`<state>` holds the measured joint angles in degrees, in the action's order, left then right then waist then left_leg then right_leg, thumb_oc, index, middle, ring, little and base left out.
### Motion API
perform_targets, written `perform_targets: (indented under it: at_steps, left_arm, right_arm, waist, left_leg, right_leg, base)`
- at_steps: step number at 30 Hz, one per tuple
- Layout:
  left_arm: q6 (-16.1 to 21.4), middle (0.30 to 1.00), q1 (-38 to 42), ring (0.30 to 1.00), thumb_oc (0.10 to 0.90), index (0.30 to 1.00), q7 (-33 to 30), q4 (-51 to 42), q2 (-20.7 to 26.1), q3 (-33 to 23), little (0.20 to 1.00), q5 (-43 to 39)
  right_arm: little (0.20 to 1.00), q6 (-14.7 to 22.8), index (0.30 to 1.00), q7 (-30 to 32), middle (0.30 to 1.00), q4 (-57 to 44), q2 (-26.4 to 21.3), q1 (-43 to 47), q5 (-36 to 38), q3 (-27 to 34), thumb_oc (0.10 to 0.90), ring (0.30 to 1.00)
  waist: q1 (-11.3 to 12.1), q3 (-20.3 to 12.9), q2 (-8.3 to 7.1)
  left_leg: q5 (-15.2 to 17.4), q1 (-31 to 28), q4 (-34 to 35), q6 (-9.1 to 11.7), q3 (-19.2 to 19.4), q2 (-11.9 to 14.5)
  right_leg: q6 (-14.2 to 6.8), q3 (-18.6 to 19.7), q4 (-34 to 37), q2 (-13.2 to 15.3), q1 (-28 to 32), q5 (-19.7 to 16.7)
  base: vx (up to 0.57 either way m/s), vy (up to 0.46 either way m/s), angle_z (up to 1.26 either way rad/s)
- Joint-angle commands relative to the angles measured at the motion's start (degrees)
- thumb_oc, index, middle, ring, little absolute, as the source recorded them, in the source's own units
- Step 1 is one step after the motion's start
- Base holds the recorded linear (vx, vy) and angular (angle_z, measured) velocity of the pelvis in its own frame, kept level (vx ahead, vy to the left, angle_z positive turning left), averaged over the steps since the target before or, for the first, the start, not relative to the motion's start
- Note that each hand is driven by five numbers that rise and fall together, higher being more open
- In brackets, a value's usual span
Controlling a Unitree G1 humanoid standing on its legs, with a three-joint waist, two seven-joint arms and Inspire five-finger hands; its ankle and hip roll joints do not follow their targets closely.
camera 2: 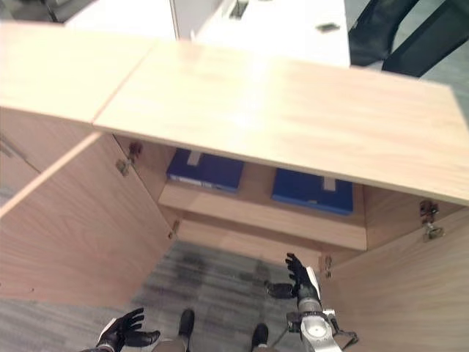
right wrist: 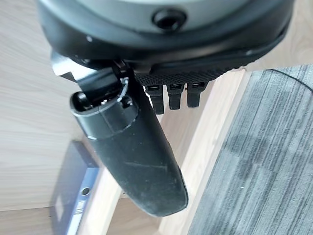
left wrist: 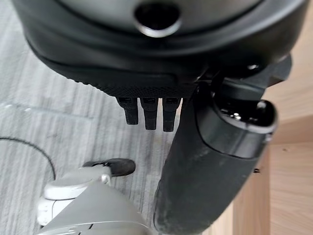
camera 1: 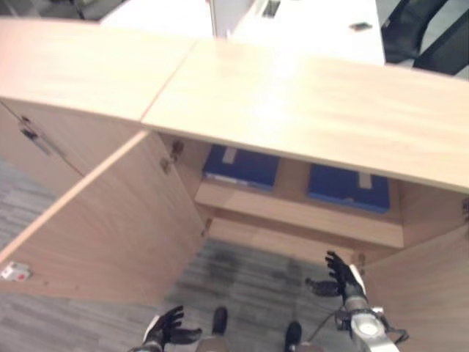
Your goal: Put the empty folder in the office cabinet
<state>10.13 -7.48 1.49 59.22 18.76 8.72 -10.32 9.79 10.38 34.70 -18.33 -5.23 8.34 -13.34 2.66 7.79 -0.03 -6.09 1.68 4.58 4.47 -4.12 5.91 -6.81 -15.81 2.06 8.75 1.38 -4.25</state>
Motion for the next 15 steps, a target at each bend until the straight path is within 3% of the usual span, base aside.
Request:
perform_targets:
  at_steps: [1,7,12,15]
  left_arm:
    - [1.7,0.900,1.5,0.900,0.800,0.900,-1.4,3.1,-0.1,-1.5,0.900,1.9]
    - [1.3,0.900,-0.7,0.900,0.800,0.900,-0.9,5.3,-0.7,-2.5,0.900,3.0]
    - [1.1,0.900,-1.3,0.900,0.800,0.900,-0.4,6.5,-1.0,-1.5,0.900,5.3]
    - [0.8,0.900,-1.0,0.900,0.800,0.900,-0.4,6.1,-0.9,-1.3,0.900,5.6]
  right_arm:
    - [0.900,2.8,0.900,-0.6,0.900,-3.1,-1.8,4.3,-1.8,0.2,0.800,0.900]
    - [0.900,2.1,0.900,-2.4,0.900,-0.4,-1.4,4.3,-1.4,-0.8,0.800,0.900]
    - [0.900,1.7,0.900,-2.5,0.900,0.3,-0.9,3.9,-0.1,0.7,0.800,0.900]
    - [0.900,1.0,0.900,-1.9,0.900,1.2,0.1,5.5,0.1,1.3,0.800,0.900]
  waist:
    - [0.6,-0.3,0.76]
    - [1.4,-0.9,0.68]
    - [1.1,-0.9,0.84]
    - [0.5,0.0,1.46]
  left_leg:
    - [6.7,-3.3,0.3,2.2,1.6,1.9]
    - [8.7,-6.8,-0.4,1.0,2.8,1.9]
    - [9.8,-7.7,-1.5,0.0,3.0,1.1]
    - [10.5,-9.2,-1.6,-1.8,3.8,-0.4]
  right_leg:
    - [-2.8,0.8,-7.4,1.5,-3.4,6.9]
    - [-3.2,3.3,-10.1,2.1,-3.1,7.0]
    - [-4.0,2.9,-13.5,3.6,-2.9,7.6]
    - [-7.6,3.8,-24.6,6.7,-8.0,1.6]
  base:
    - [0.01,0.023,-0.20]
    - [0.05,0.042,-0.34]
    - [0.01,0.086,-0.05]
    - [-0.07,0.120,0.05]
